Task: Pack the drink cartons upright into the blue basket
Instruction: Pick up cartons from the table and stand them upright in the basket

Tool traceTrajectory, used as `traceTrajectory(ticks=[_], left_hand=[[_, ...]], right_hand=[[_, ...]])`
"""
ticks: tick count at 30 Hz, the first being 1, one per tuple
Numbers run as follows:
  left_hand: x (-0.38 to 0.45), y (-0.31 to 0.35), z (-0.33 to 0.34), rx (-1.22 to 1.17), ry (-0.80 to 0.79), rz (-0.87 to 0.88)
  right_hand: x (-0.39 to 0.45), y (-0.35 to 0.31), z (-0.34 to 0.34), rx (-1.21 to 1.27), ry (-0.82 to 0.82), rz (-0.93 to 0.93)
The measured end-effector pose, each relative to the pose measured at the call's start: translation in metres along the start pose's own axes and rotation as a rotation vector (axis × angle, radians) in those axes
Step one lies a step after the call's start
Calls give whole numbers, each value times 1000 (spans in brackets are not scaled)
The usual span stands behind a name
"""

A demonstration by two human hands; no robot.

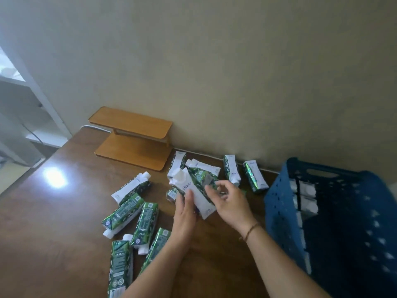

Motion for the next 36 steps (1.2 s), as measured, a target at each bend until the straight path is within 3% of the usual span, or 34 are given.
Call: traceTrajectory(ticks=[4, 7, 9, 12, 14, 17, 21, 29, 36], left_hand=[[1, -4, 41, 265, -197, 120], [3, -3, 79, 341, -249, 203], [2, 1, 95, 359, -272, 241], [7, -9, 123, 418, -322, 144], [10, -27, 135, 438, -389, 21], [10, -58, 146, 416, -473, -119], [7, -85, 160, 382, -483, -167], [4, -84, 167, 357, -456, -147], [1, -86, 170, 324, -456, -141]], right_hand=[[-31, -11, -39, -26, -109, -204], [-61, -3, -84, -149, 63, -303], [-82, 3, -112, 37, 158, -367], [-123, 31, -165, 325, 368, -475], [-143, 55, -193, 314, 476, -487], [-152, 100, -217, 181, 535, -324], [-135, 147, -210, -72, 395, -134], [-102, 163, -215, -231, 229, -117], [-92, 200, -155, -176, 117, 53]])
Point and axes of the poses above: each hand's wrist, its own x-axis towards the middle knuckle, its own z-axis out of the palm, y = z × x, the point moved 3 cm from there along x, towards the middle knuckle, and after that the axes turned 15 degrees about -y, right-handed, at the moved point
